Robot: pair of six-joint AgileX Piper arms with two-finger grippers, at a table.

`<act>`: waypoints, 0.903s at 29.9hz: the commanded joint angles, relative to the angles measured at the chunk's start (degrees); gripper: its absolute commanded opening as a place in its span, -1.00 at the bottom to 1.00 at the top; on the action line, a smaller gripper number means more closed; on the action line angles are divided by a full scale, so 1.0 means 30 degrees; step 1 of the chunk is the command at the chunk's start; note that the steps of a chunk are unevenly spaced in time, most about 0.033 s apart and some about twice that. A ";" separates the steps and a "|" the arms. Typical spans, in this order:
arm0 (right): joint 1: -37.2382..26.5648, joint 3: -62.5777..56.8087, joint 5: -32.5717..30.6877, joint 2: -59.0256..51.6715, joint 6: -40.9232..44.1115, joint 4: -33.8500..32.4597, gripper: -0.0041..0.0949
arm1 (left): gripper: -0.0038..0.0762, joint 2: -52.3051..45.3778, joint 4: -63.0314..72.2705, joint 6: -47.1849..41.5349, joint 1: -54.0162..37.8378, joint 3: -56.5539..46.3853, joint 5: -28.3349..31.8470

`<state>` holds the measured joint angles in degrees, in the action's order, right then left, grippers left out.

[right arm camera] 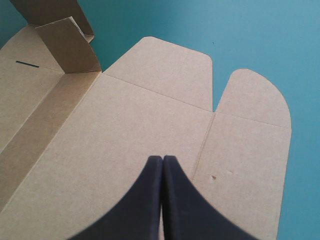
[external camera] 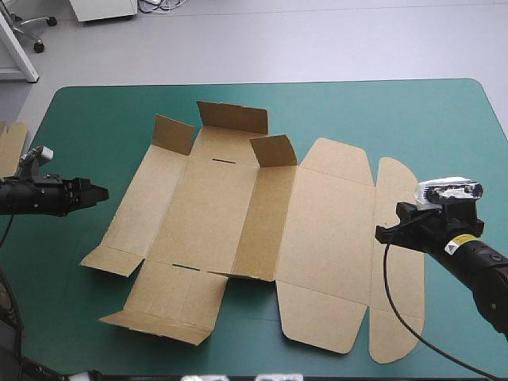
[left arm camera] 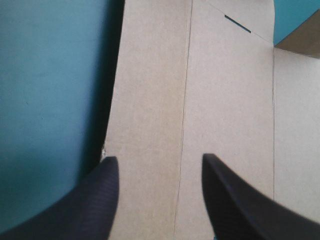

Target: Fold the box

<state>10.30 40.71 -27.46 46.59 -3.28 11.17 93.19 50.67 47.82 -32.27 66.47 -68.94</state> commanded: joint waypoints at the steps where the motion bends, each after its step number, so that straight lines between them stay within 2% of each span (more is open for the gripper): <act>1: -0.0088 0.0651 0.1310 -0.0057 -0.0154 0.0070 -0.99 | 0.40 -0.0059 0.0995 -0.0755 0.0328 0.0525 -0.0330; 14: -0.0088 0.0651 0.1095 -0.0057 0.0596 0.0070 -0.99 | 0.43 0.2932 0.1521 -0.0491 0.0840 0.0744 -0.1782; 27: -0.0088 0.0651 0.1055 -0.0057 0.0779 0.0028 -0.99 | 0.38 0.3268 -0.0360 -0.2161 0.1437 0.1270 -0.1794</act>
<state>10.30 40.71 -27.68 46.59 -0.93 11.17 105.57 48.22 42.33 -29.61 68.87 -68.19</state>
